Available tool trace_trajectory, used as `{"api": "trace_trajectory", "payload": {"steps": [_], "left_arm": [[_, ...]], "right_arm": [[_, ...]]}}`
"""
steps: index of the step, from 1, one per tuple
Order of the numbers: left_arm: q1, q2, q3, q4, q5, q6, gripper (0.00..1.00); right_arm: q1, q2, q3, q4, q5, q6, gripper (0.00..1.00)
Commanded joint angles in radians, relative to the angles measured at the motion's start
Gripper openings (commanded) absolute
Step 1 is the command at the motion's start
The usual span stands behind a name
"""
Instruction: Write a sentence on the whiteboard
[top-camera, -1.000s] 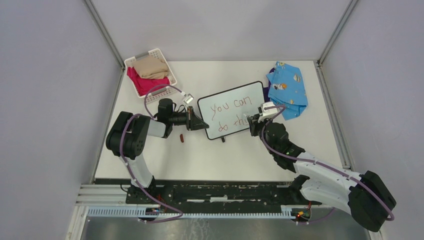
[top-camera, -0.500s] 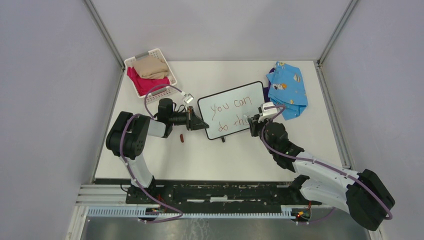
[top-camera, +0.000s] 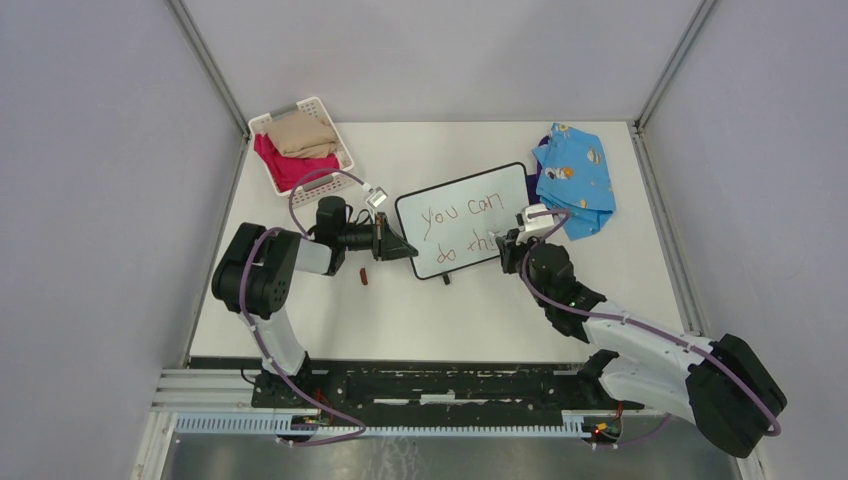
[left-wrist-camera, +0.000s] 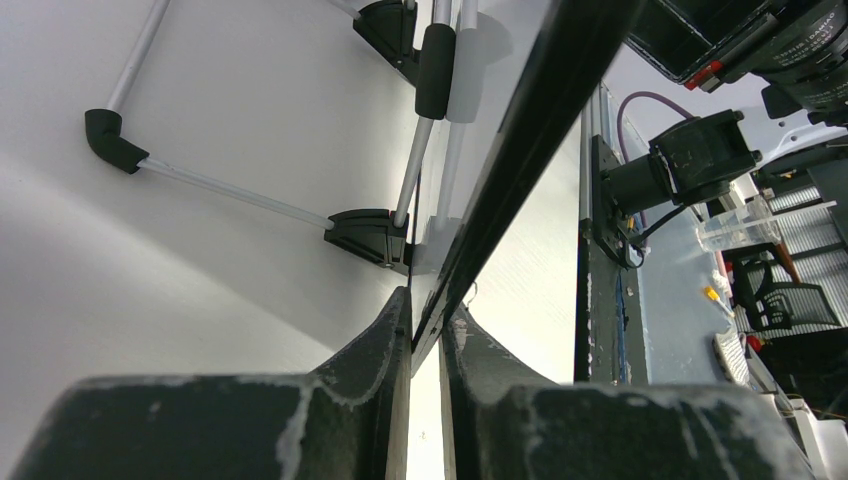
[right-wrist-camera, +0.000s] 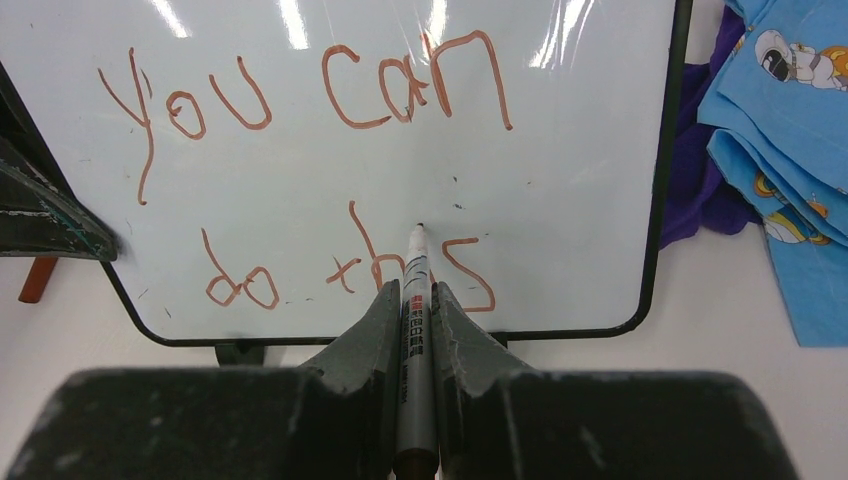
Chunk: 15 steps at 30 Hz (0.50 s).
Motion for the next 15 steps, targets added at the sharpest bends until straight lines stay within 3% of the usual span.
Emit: {"api": "trace_trajectory", "payload": {"steps": [1, 15], "left_arm": [[-0.006, 0.019, 0.002, -0.116, -0.077, 0.044, 0.02], [-0.007, 0.020, 0.006, -0.122, -0.078, 0.047, 0.02]], "right_arm": [[-0.009, 0.008, -0.003, 0.064, -0.008, 0.015, 0.00], [-0.014, 0.021, -0.012, 0.057, -0.017, 0.022, 0.00]]}}
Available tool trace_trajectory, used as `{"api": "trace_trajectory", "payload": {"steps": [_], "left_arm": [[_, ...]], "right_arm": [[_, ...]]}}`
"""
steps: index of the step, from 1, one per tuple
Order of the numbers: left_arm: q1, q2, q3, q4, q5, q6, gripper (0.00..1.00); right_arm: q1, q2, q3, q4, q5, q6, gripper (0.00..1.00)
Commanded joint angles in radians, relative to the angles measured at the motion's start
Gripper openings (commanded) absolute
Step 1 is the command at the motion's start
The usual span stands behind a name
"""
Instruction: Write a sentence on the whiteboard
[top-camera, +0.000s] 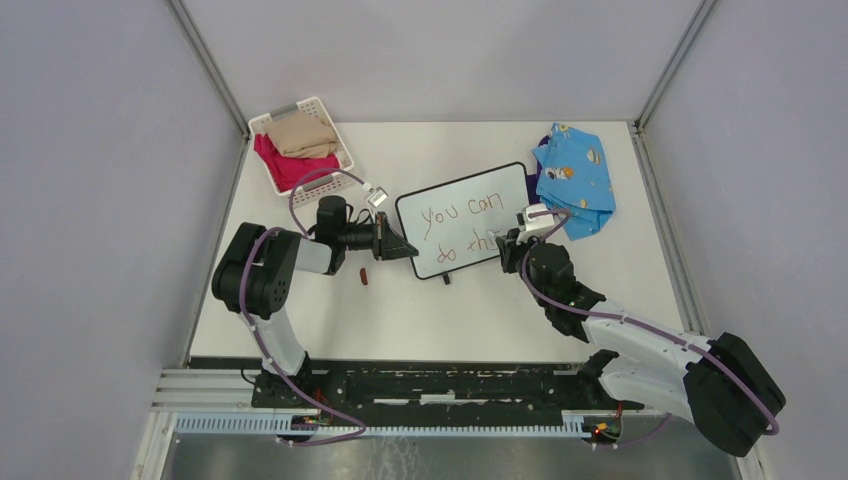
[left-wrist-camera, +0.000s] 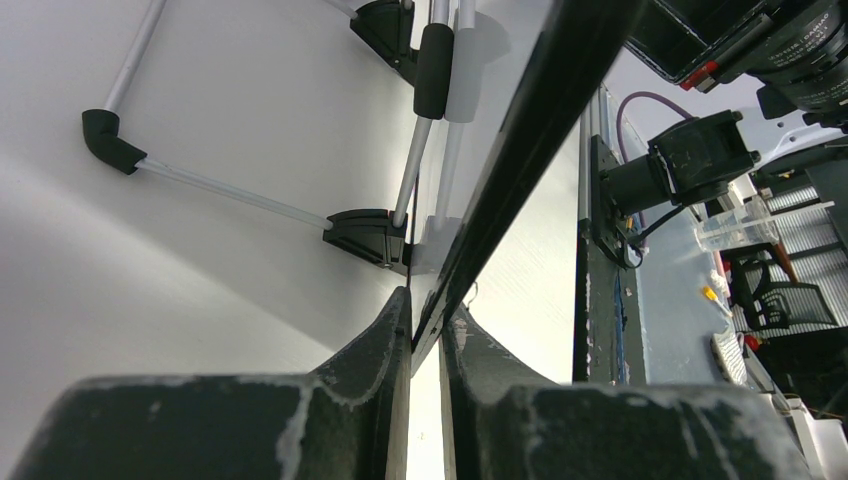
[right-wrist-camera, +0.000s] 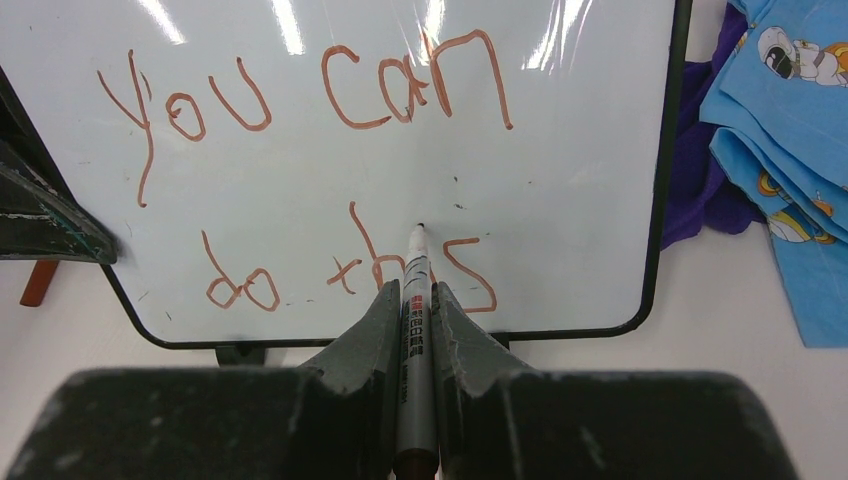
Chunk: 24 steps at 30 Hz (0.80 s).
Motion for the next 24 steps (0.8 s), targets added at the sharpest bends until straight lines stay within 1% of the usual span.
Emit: {"api": "trace_trajectory", "payload": {"steps": [1, 8, 12, 19, 24], "left_arm": [[-0.007, 0.020, 0.000, -0.115, -0.076, 0.047, 0.02], [-0.007, 0.020, 0.003, -0.125, -0.081, 0.052, 0.02], [-0.007, 0.020, 0.009, -0.144, -0.086, 0.062, 0.02], [-0.007, 0.021, 0.010, -0.147, -0.086, 0.061, 0.02], [-0.007, 0.021, 0.011, -0.148, -0.088, 0.060, 0.02]], "right_arm": [[-0.006, 0.007, -0.008, 0.041, -0.008, 0.014, 0.00], [-0.008, -0.007, -0.008, 0.021, -0.008, 0.016, 0.00], [-0.008, -0.043, 0.002, -0.001, -0.020, 0.021, 0.00], [-0.008, -0.193, -0.006, -0.087, -0.048, 0.037, 0.00], [-0.008, -0.326, -0.040, -0.167, 0.005, 0.018, 0.00]]}}
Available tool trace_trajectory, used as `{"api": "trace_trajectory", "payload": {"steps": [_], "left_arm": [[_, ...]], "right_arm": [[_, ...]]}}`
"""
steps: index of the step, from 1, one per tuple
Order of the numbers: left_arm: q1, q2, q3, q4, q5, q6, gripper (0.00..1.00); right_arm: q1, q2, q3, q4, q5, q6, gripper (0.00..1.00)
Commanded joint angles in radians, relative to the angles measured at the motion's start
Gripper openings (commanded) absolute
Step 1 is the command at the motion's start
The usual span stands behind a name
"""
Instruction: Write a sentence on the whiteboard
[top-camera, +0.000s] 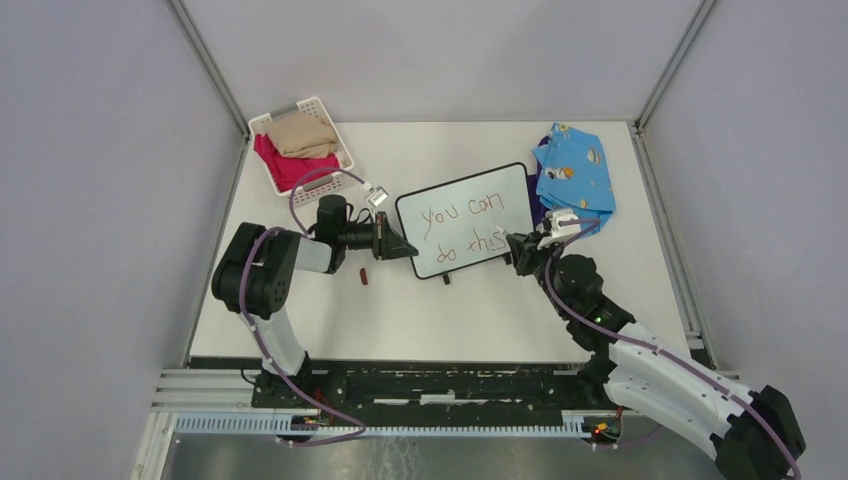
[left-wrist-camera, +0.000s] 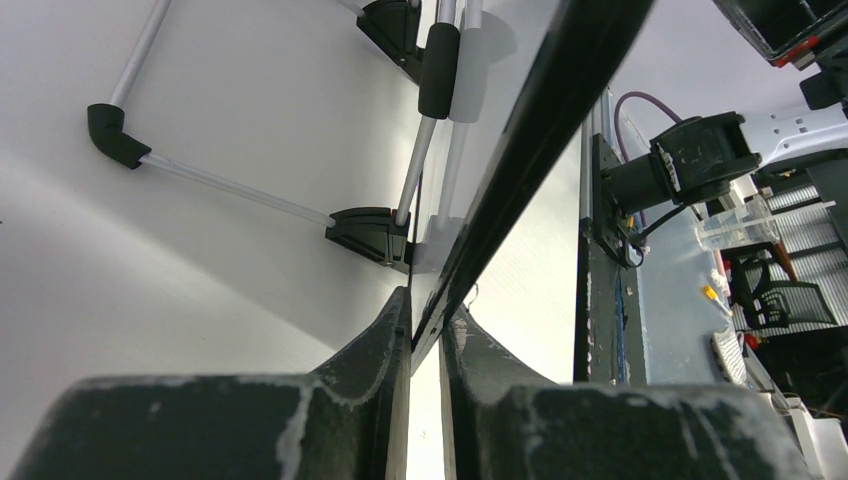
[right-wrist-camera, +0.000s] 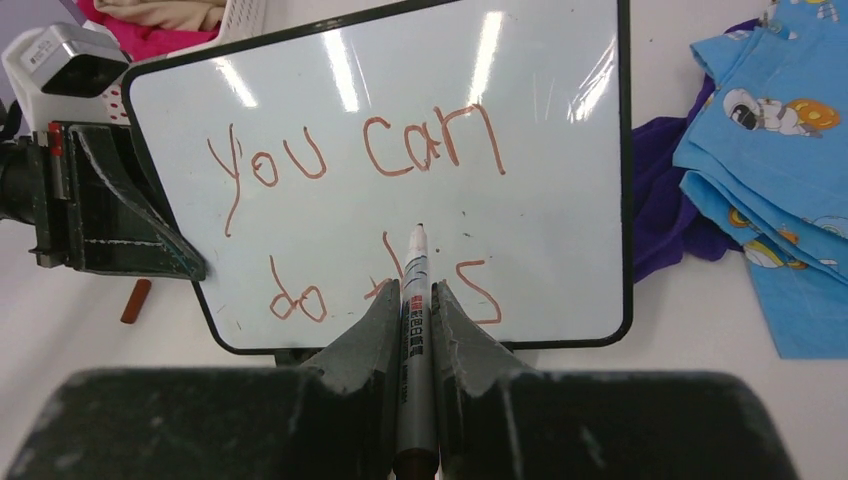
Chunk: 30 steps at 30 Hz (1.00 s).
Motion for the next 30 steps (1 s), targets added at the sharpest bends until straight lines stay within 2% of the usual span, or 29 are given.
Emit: {"api": "trace_trajectory", "payload": {"steps": [1, 9, 15, 19, 30], "left_arm": [[-0.007, 0.023, 0.001, -0.122, -0.088, 0.046, 0.02], [-0.003, 0.026, 0.007, -0.125, -0.086, 0.043, 0.02], [-0.003, 0.028, 0.008, -0.135, -0.089, 0.049, 0.02], [-0.001, 0.025, 0.013, -0.146, -0.089, 0.057, 0.02], [-0.001, 0.025, 0.019, -0.186, -0.098, 0.084, 0.02]], "right_arm": [[-0.006, -0.106, -0.040, -0.062, 0.056, -0.007, 0.00], [-0.019, -0.164, -0.168, -0.018, 0.166, 0.079, 0.00], [-0.068, -0.141, -0.243, 0.128, 0.087, 0.188, 0.00], [-0.096, -0.156, -0.278, 0.222, 0.062, 0.201, 0.00], [-0.180, -0.063, -0.234, 0.215, -0.063, 0.233, 0.00]]}}
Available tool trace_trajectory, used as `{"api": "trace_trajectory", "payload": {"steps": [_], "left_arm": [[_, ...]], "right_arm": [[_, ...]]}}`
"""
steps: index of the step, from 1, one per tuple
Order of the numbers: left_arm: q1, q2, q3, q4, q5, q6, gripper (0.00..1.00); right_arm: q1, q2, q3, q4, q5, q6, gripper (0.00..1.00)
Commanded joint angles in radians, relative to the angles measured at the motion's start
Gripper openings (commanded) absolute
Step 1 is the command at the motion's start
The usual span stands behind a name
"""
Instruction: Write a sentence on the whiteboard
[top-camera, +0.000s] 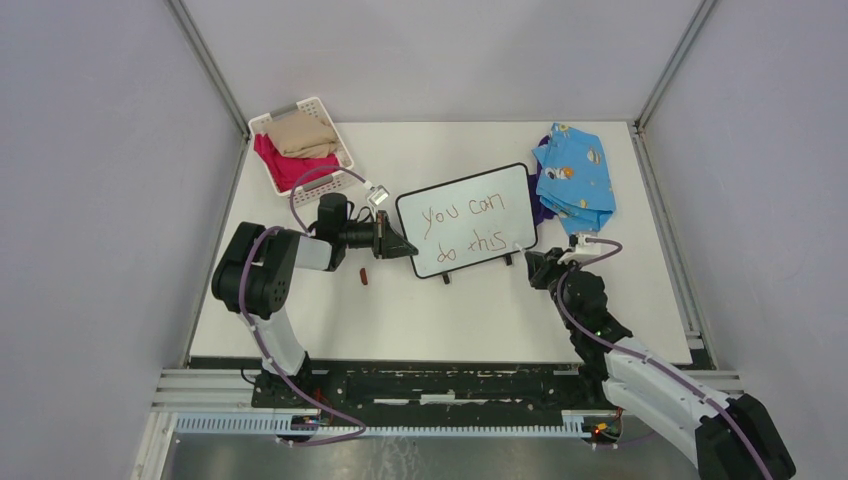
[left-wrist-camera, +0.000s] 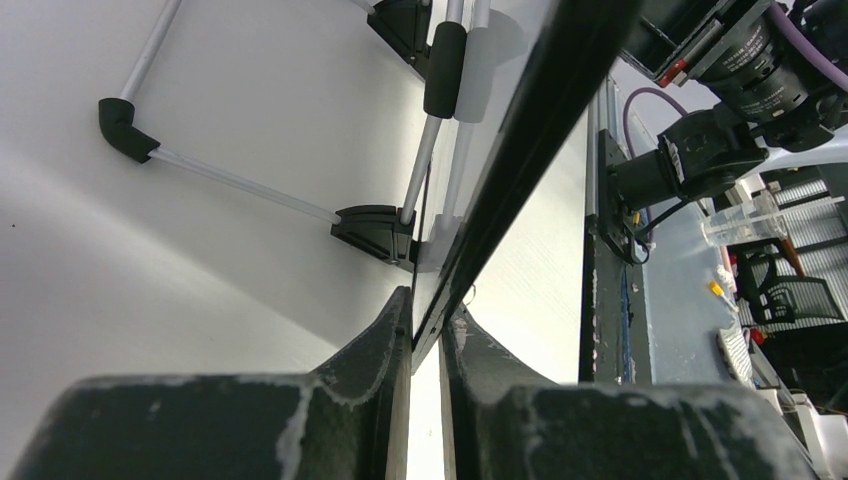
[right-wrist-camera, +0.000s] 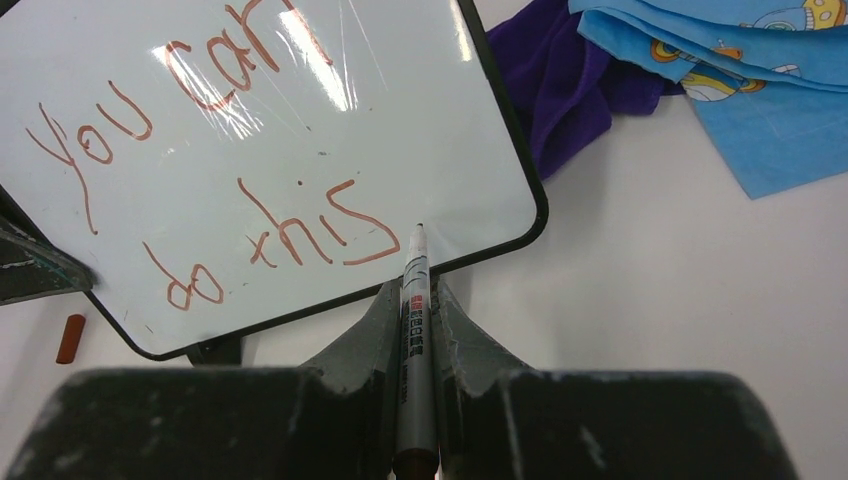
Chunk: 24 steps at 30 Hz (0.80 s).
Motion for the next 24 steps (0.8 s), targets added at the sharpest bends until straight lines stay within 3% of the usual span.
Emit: {"api": "trace_trajectory", "payload": {"steps": [1, 24], "left_arm": [[-0.001, 0.026, -0.003, -0.132, -0.098, 0.047, 0.02], [-0.001, 0.031, 0.002, -0.134, -0.097, 0.044, 0.02]], "right_arm": [[-0.013, 0.011, 0.033, 0.069, -0.050, 0.029, 0.00], [-0.029, 0.067, 0.033, 0.096, -0.061, 0.030, 0.00]]}}
